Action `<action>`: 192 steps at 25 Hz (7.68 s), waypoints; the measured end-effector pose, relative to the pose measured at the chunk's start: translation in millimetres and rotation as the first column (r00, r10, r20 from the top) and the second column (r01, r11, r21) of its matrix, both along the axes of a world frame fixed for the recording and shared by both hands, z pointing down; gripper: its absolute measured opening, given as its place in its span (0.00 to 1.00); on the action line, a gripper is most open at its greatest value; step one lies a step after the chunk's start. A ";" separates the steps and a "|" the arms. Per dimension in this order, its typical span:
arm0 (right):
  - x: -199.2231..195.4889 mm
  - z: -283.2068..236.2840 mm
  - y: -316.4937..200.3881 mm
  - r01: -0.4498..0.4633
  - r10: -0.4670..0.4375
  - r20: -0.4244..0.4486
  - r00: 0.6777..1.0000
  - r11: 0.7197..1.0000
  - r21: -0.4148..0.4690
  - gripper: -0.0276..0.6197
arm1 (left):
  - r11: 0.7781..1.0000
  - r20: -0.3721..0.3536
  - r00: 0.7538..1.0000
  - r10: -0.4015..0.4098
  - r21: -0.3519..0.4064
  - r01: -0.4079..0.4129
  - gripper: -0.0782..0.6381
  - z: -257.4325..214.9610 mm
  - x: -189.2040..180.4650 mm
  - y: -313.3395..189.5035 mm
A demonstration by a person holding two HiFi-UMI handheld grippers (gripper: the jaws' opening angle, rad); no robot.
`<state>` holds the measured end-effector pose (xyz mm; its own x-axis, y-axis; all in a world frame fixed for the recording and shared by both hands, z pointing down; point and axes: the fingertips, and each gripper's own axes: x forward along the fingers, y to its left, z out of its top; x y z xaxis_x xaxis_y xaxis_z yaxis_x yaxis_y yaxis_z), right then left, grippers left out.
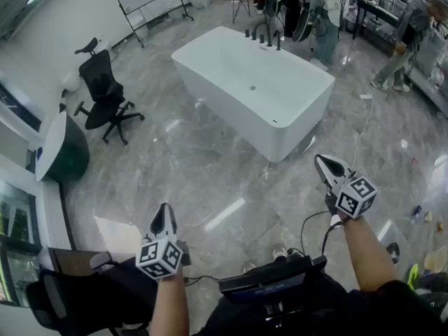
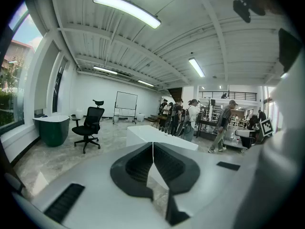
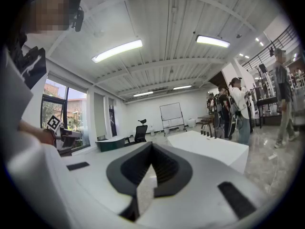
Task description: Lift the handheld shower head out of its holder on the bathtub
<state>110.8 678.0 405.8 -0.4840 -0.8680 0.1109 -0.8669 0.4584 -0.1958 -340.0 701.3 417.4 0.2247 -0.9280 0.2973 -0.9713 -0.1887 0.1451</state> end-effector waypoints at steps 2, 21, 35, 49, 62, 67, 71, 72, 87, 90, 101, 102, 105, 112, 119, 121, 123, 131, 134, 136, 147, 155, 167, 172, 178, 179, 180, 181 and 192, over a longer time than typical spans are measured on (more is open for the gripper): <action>2.3 1.2 -2.0 0.004 -0.004 -0.002 1.000 1.000 0.000 0.05 | 1.000 -0.002 1.000 0.005 0.001 -0.005 0.13 -2.4 6.9 -2.1; 61.8 32.1 -38.7 0.011 -0.012 0.038 0.999 1.000 0.016 0.05 | 0.998 0.038 0.997 -0.060 0.016 0.059 0.13 -5.5 68.2 -23.0; 16.6 47.7 -116.1 0.040 -0.038 -0.085 0.996 0.999 0.019 0.05 | 1.000 0.049 0.999 -0.022 0.013 0.021 0.13 7.3 52.0 -115.4; -41.9 52.8 -263.2 -0.029 0.029 -0.076 0.997 1.000 -0.002 0.05 | 0.999 0.046 0.998 0.046 0.010 -0.047 0.13 12.0 -22.4 -285.6; -95.7 57.4 -349.4 -0.098 0.094 -0.075 0.993 0.994 -0.042 0.05 | 0.995 0.019 0.996 0.083 0.051 -0.084 0.13 26.8 -83.1 -377.0; -112.4 64.2 -397.2 -0.083 0.081 -0.062 0.995 0.996 -0.028 0.05 | 0.998 0.003 0.999 0.046 0.035 -0.046 0.13 39.8 -102.2 -402.3; -132.1 64.1 -447.9 -0.028 0.027 -0.053 0.998 0.999 -0.020 0.05 | 0.999 0.014 1.000 -0.003 0.037 0.002 0.13 33.0 -116.1 -436.9; -134.9 62.6 -461.9 -0.020 0.019 -0.048 0.999 1.000 -0.016 0.05 | 0.999 0.016 1.000 -0.010 0.038 0.010 0.13 29.5 -118.2 -446.9; -107.3 58.3 -677.1 -0.018 0.018 0.045 0.999 1.000 -0.009 0.05 | 0.999 0.068 0.997 -0.037 0.010 0.037 0.13 4.3 -102.2 -640.6; -98.6 56.2 -711.4 -0.017 0.018 0.108 0.994 1.000 -0.011 0.05 | 0.999 0.069 0.997 -0.041 0.019 0.040 0.13 1.0 -94.2 -677.9; -70.6 72.5 -794.0 -0.071 0.083 0.196 0.977 0.995 -0.068 0.05 | 1.000 0.034 0.999 -0.008 -0.003 0.008 0.13 18.2 -56.7 -758.1; -68.0 74.1 -796.4 -0.076 0.089 0.194 0.977 0.995 -0.072 0.05 | 1.000 0.035 0.999 -0.001 -0.001 0.001 0.13 18.0 -55.7 -764.7; -50.9 83.2 -799.2 -0.119 0.138 0.218 0.966 0.988 -0.099 0.05 | 1.000 0.038 0.999 0.021 0.006 -0.022 0.13 17.7 -51.6 -783.1; -17.8 81.3 -818.4 -0.228 0.242 0.204 0.948 0.969 -0.093 0.05 | 0.993 0.041 0.995 0.095 0.059 -0.098 0.13 7.7 -40.8 -848.2; -21.9 74.4 -873.3 -0.336 0.341 0.168 0.925 0.940 -0.059 0.05 | 0.984 0.024 0.988 0.154 0.085 -0.155 0.13 5.4 -59.0 -941.1; -31.4 75.4 -889.7 -0.342 0.347 0.138 0.928 0.938 -0.055 0.05 | 0.979 0.024 0.982 0.185 0.078 -0.186 0.13 9.2 -59.8 -966.4; -40.0 77.8 -902.3 -0.355 0.361 0.118 0.925 0.933 -0.065 0.05 | 0.973 0.014 0.975 0.222 0.058 -0.222 0.13 17.5 -57.4 -990.5; -55.5 86.1 -970.3 -0.428 0.436 0.083 0.896 0.898 -0.102 0.05 | 0.939 -0.013 0.939 0.344 0.006 -0.344 0.13 43.5 -47.0 -1099.3; -68.4 84.7 -993.7 -0.447 0.455 0.056 0.889 0.887 -0.115 0.05 | 0.916 -0.006 0.916 0.400 0.004 -0.400 0.13 40.3 -38.3 -1143.5; -79.5 84.7 -1007.2 -0.462 0.469 0.053 0.882 0.881 -0.106 0.05 | 0.901 0.002 0.901 0.433 0.020 -0.433 0.13 35.5 -33.9 -1172.5; -105.0 94.6 -1039.6 -0.598 0.598 -0.043 0.800 0.791 -0.127 0.05 | 0.766 0.038 0.769 0.639 0.070 -0.639 0.13 25.2 24.3 -1292.0; -119.3 81.1 -1016.9 -0.631 0.608 -0.205 0.767 0.773 -0.067 0.05 | 0.644 0.003 0.644 0.765 0.041 -0.764 0.13 47.4 95.5 -1307.6; -64.9 81.2 -956.6 -0.772 0.760 -0.159 0.630 0.635 -0.029 0.05 | 0.512 0.039 0.517 0.855 0.090 -0.854 0.13 30.6 187.6 -1280.5; -42.9 81.1 -952.1 -0.766 0.756 -0.152 0.637 0.643 -0.013 0.05 | 0.546 0.041 0.552 0.833 0.103 -0.832 0.13 24.3 201.3 -1277.1; 4.0 69.8 -940.7 -0.775 0.771 -0.117 0.626 0.632 0.017 0.05 | 0.538 0.069 0.544 0.836 0.089 -0.838 0.13 11.6 234.1 -1259.1; 8.6 71.7 -939.7 -0.773 0.768 -0.127 0.627 0.634 0.021 0.05 | 0.533 0.073 0.539 0.839 0.088 -0.841 0.13 11.8 239.0 -1255.9; 10.9 74.1 -939.5 -0.767 0.762 -0.142 0.632 0.641 0.022 0.05 | 0.528 0.079 0.534 0.842 0.089 -0.845 0.13 12.1 243.0 -1252.7; 12.3 76.9 -940.0 -0.760 0.754 -0.152 0.639 0.649 0.022 0.05 | 0.523 0.084 0.529 0.844 0.091 -0.848 0.13 12.4 246.5 -1249.8; 53.6 80.3 -948.5 -0.751 0.747 -0.118 0.655 0.660 0.007 0.05 | 0.551 0.112 0.559 0.822 0.096 -0.829 0.13 7.1 275.3 -1238.8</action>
